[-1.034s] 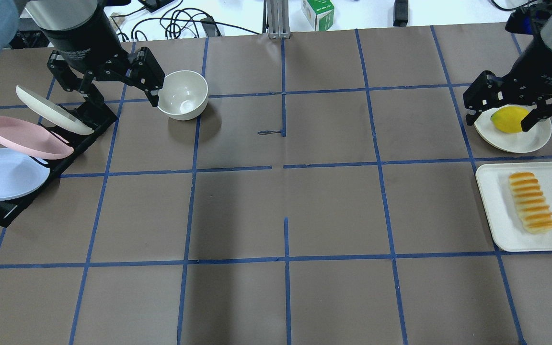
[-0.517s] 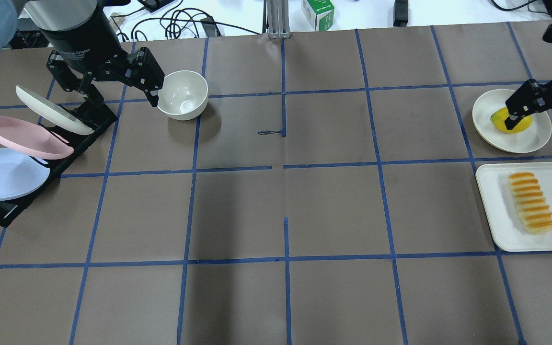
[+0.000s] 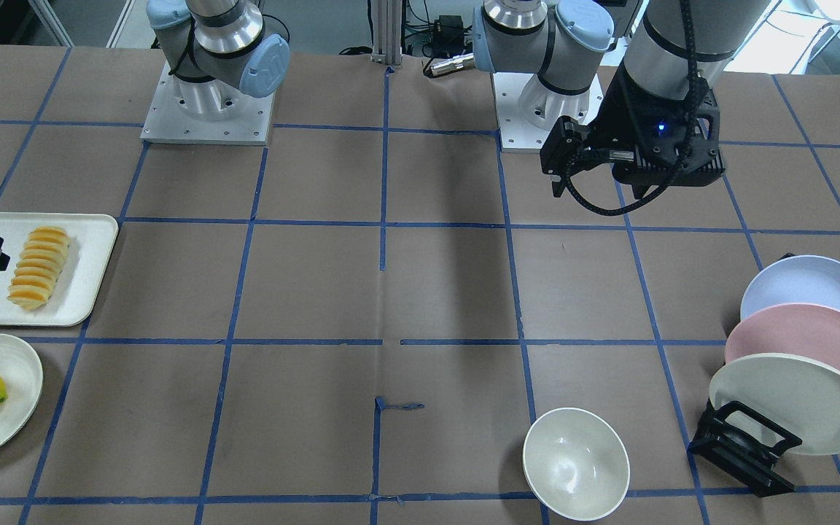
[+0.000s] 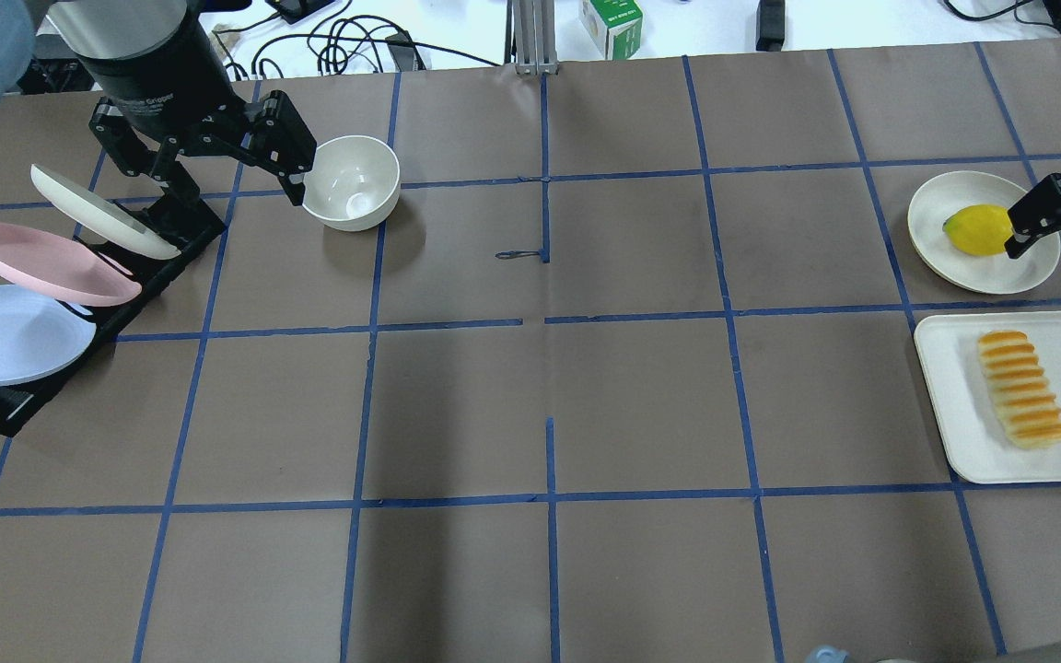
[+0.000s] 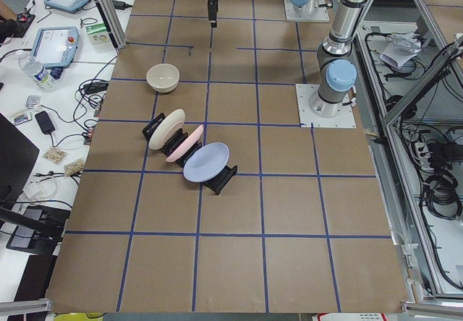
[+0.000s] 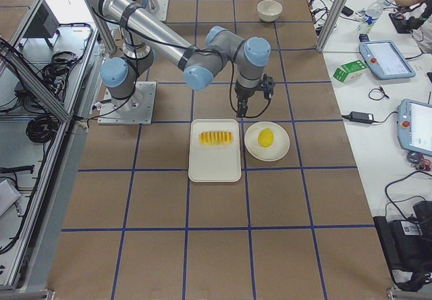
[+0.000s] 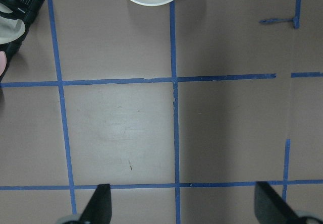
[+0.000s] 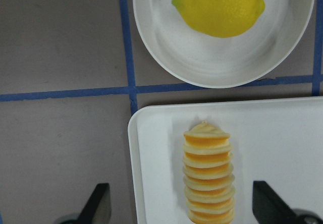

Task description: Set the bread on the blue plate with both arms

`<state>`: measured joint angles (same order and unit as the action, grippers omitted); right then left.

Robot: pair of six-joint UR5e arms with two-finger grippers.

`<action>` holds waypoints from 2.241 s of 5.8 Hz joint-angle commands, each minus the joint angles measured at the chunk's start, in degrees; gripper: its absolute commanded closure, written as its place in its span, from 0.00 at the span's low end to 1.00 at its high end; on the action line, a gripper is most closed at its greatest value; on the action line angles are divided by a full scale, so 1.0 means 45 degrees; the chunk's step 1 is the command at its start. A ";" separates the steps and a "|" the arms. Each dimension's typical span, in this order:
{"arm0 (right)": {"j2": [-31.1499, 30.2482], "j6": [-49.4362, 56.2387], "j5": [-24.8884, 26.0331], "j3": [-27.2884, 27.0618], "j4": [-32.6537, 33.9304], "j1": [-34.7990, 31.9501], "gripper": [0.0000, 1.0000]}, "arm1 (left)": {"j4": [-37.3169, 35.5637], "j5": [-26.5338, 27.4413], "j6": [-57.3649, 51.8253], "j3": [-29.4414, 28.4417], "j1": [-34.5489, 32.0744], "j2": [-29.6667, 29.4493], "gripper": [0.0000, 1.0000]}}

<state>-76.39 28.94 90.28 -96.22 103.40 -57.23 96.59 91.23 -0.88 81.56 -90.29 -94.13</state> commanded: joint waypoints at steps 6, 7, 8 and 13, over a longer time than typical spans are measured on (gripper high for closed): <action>0.1035 0.0210 0.1891 -0.3517 0.4052 0.0315 0.00 | -0.1876 0.0624 -0.2370 0.0467 0.8216 -0.0775 0.00; 0.1192 0.0249 0.1930 -0.3597 0.4343 0.0315 0.00 | -0.3944 0.0528 -0.2324 0.0797 0.9117 -0.1554 0.00; 0.1271 0.0230 0.1949 -0.3598 0.4365 0.0315 0.00 | -0.4428 0.0585 -0.2382 0.0839 0.9648 -0.2278 0.00; 0.1565 0.0465 0.2750 -0.3598 0.4463 0.0315 0.95 | -0.5388 0.0937 -0.2636 0.0898 1.0649 -0.4663 0.09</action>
<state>-69.29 31.04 102.38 -112.45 123.73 -55.81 73.33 95.11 -12.66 85.61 -42.61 -113.02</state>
